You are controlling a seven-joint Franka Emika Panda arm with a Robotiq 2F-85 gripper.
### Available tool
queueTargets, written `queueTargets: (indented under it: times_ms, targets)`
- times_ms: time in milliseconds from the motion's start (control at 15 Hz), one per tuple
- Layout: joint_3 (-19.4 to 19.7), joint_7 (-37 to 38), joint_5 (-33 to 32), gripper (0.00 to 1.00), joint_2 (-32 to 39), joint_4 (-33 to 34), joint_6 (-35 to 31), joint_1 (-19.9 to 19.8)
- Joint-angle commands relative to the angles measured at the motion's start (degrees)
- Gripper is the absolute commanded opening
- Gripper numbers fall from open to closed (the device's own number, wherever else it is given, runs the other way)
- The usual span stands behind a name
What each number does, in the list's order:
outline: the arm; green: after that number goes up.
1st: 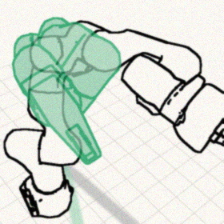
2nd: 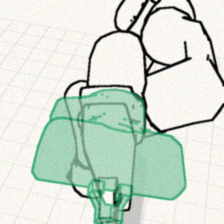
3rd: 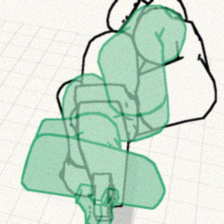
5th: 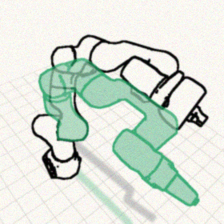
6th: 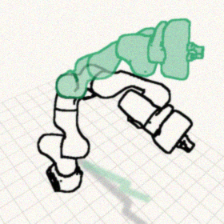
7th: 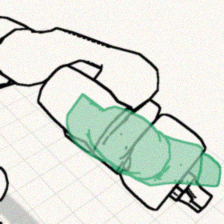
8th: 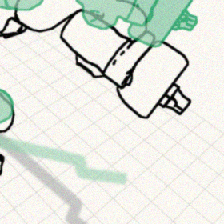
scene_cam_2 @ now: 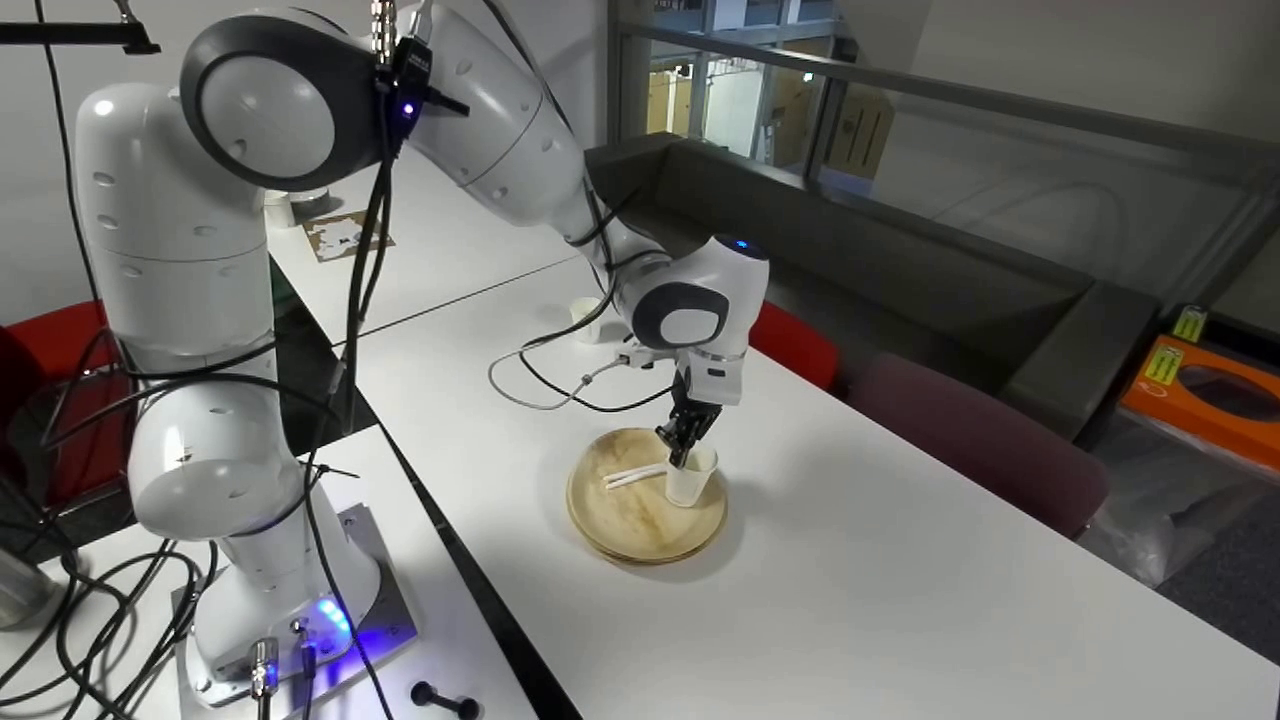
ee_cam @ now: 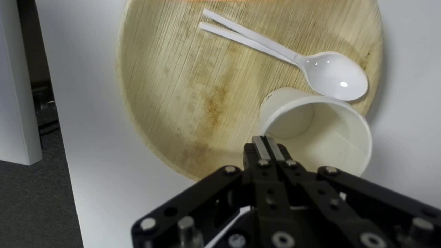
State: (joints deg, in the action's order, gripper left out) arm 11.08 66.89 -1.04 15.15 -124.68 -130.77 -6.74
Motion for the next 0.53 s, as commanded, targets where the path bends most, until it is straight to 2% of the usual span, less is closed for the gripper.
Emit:
queueTargets:
  times_ms: [0, 267, 400, 467]
  targets:
    - [0.6, 0.4, -0.1, 0.0, -1.8, -1.2, -0.2, 0.6]
    - [0.2, -5.5, 1.7, 0.0, -9.2, -6.5, 0.1, -0.6]
    - [0.3, -6.6, 1.6, 0.0, -10.4, -6.4, 2.1, -0.7]
    - [0.3, -7.7, 2.4, 0.0, -12.6, -8.2, -0.2, -1.1]
